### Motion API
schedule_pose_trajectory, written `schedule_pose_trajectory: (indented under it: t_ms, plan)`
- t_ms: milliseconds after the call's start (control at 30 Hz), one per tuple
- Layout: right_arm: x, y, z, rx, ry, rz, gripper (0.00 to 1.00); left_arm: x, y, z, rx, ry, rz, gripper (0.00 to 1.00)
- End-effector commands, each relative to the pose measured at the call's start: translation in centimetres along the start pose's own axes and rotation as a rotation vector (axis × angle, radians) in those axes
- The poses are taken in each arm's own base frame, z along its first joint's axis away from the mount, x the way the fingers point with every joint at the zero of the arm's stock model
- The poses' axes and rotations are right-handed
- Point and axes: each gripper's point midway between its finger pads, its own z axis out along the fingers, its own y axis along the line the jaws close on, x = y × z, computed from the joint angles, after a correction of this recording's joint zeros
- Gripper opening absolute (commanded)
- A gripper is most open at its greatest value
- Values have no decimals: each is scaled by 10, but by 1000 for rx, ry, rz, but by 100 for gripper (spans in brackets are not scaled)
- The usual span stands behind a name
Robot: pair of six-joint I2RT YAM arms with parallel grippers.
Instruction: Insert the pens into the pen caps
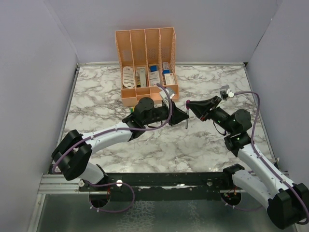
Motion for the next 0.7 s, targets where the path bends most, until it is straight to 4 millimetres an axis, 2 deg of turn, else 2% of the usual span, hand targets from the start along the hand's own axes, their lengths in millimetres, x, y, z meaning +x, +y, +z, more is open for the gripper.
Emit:
schedule_pose_trajectory:
  t_ms: [0,267,667]
  plan:
    - [38,-3,-8,-6,119,68,1,-83,-26,1,28,-225,84,0]
    - [60,-10,-8,16,212,108,1,-126,-26,-4,-17,-353,127,0]
    - [84,-22,-12,92,294,112,1,-161,-35,-16,-7,-478,144,0]
